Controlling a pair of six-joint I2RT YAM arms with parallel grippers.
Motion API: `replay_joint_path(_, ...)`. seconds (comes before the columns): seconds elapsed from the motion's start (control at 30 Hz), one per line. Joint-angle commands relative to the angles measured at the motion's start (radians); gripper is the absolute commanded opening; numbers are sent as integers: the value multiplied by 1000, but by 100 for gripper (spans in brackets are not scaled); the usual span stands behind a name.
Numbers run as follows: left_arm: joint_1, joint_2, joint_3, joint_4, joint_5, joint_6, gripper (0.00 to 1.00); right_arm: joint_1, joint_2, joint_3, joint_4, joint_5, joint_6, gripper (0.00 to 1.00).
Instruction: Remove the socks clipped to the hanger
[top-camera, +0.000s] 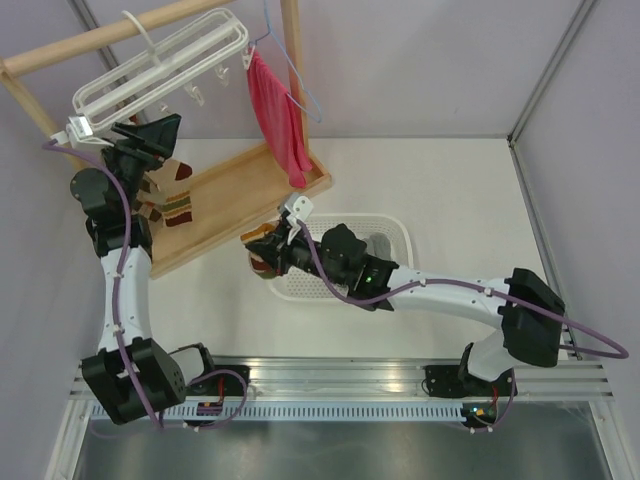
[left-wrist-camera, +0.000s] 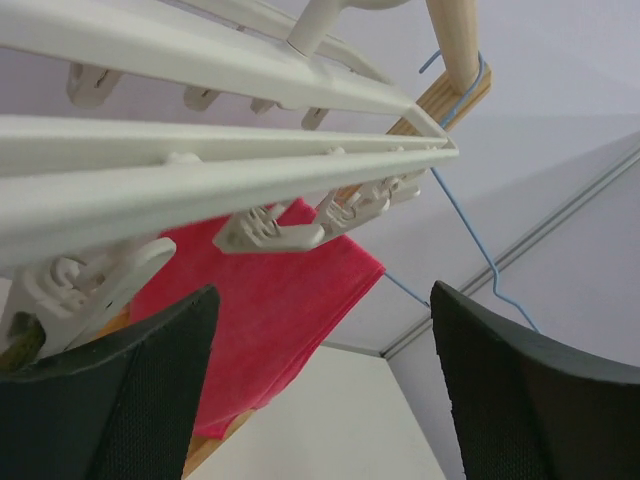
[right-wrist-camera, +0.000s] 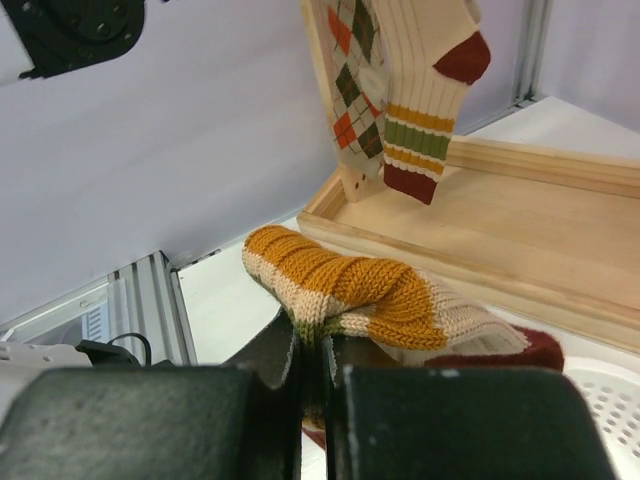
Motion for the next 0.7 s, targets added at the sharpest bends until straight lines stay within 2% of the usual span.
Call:
replay_joint_path(0.0,-3,-100,-39,-57,-12,91,91,4,-93,-25,-25,66,-25,1)
replay_joint_path(0.2,-15,-305,-183,-264,-87,229,92,3,-207,-100,-175,204,-48,1)
replay_joint_path(0.27,-27,-365,-225,-361,-127,309,92,-2,-241,-123,-213,258,-66,1)
replay_joint_path(0.33,-55,-460,-249,-420,-178,419,97,-23,-294,-161,-269,324,-66,1)
replay_joint_path(0.4,-118,-494,-248,-529,-219,496,97,-63,-349,-201,-316,332,-39,1)
replay_joint_path(0.53,-239,-537,-213,-667,-366,672,98,-224,-423,-264,-359,281,20,1)
replay_joint_path(0.63,-327,-551,-188,-744,-490,774,98,-264,-443,-275,-398,275,23,1)
replay_joint_path(0.67,-398,-557,-185,-765,-521,794,98,-282,-440,-276,-405,273,23,1)
